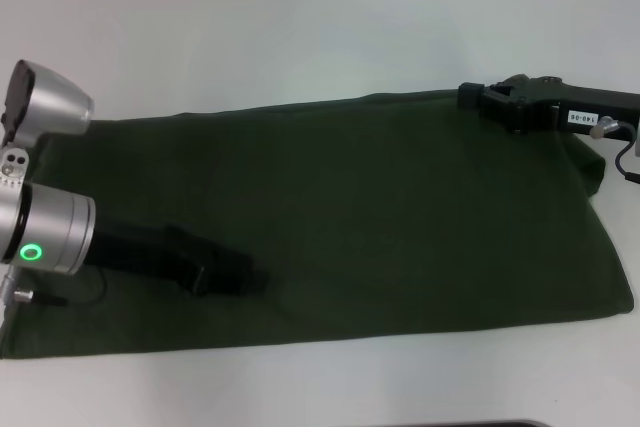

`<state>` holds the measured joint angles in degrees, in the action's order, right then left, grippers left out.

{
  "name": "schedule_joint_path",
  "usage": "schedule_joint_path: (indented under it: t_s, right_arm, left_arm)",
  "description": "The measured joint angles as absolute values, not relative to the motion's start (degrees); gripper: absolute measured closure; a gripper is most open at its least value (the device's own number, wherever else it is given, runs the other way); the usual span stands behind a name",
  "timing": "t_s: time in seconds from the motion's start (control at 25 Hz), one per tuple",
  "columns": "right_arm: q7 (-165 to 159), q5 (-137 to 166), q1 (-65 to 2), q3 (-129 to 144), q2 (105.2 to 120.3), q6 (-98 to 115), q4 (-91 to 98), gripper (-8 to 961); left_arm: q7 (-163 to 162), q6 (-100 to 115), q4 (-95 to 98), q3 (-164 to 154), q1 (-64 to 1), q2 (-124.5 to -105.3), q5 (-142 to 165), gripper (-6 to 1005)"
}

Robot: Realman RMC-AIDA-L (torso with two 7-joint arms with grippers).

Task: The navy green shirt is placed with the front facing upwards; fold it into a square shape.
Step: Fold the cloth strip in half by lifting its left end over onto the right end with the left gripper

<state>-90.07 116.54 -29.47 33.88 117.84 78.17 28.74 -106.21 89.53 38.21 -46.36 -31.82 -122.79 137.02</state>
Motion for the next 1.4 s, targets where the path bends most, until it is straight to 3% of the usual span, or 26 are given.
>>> schedule_joint_path:
  t_s: [0.6,1.0,1.2,1.4]
  right_arm:
    - [-90.1,116.5,-29.9,33.9,117.80,77.8,28.7,934]
    - [-90.5,116.3,-29.4,33.5,116.78,77.7,28.7,933]
    - [-90.5,116.3,-29.4,33.3,115.76,78.7,28.7,859]
    - [-90.5,116.1,-29.4,31.2,115.21,80.3,28.7,631]
  left_arm:
    - [-104.9,94.4,40.2,-42.4,-31.8,-122.46,132.2,564]
    - [-105.6,92.2,40.4,-22.3,-31.3,-121.41,126.8,558]
    - [-106.0,90.8,40.5,-21.4,-30.1,-121.06,124.5,466]
    - [-106.1,90.0,40.7,-21.8,-29.6,-121.11,124.5,308]
